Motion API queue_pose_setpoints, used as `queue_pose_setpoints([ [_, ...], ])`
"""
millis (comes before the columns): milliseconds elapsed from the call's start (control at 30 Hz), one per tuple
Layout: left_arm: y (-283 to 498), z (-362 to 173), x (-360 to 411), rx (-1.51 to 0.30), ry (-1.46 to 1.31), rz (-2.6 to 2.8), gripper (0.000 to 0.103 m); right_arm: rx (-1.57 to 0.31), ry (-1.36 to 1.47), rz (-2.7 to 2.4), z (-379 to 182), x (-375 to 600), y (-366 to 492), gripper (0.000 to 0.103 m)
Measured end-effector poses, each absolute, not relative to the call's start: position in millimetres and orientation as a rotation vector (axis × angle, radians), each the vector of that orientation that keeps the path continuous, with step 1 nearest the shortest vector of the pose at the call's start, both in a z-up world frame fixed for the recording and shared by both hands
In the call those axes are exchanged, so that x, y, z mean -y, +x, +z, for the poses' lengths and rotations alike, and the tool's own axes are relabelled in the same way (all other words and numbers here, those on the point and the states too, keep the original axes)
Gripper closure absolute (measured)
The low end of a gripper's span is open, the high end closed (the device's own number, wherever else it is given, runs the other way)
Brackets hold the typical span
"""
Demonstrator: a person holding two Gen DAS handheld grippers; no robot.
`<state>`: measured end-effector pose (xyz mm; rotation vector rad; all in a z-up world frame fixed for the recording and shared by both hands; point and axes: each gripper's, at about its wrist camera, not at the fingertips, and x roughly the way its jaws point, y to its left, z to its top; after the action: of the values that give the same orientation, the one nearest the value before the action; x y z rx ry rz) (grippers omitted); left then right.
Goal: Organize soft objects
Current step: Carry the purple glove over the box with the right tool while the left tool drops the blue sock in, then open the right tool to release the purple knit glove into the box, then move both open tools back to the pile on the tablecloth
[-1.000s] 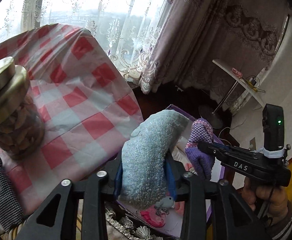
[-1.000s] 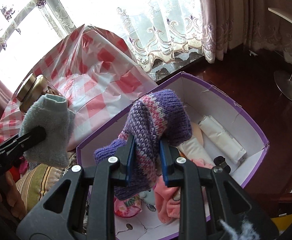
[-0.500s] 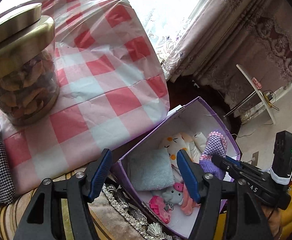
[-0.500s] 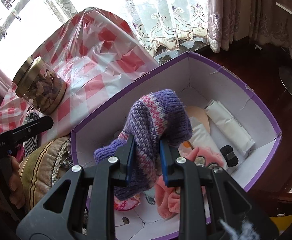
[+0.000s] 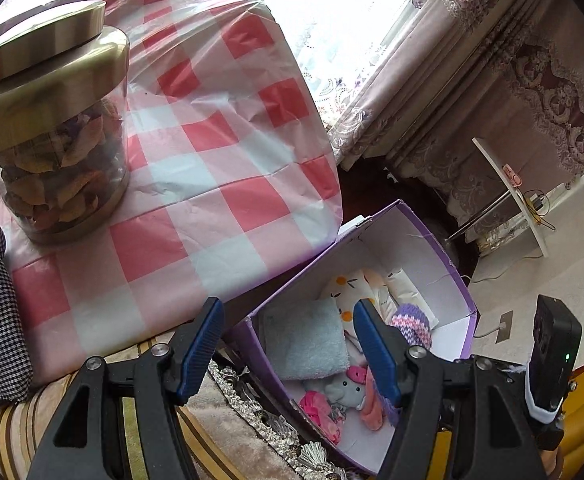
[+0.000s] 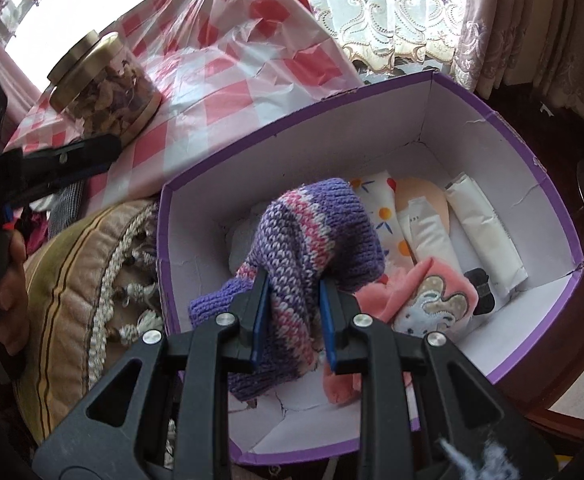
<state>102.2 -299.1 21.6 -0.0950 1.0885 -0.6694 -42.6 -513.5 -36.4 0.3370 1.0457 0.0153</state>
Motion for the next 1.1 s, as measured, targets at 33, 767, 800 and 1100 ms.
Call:
queue_pose_setpoints([
  [33, 102, 22, 299, -1.088, -0.095, -0.671, 0.035, -1.061, 0.319, 0.033, -38, 511, -47, 0.074],
  [767, 96, 43, 262, -0.987, -0.159, -0.643, 0.035, -1.116, 0.183, 0.076, -36, 500, -59, 0.03],
  [800, 95, 45, 256, -0.972, -0.163, -0.638, 0.035, -1.086, 0.198, 0.081, -31, 500, -57, 0.03],
  [1100, 93, 54, 186, -0.94, -0.15, -0.532, 0.035, -0.882, 0.203, 0.189, 25, 461, -37, 0.027],
])
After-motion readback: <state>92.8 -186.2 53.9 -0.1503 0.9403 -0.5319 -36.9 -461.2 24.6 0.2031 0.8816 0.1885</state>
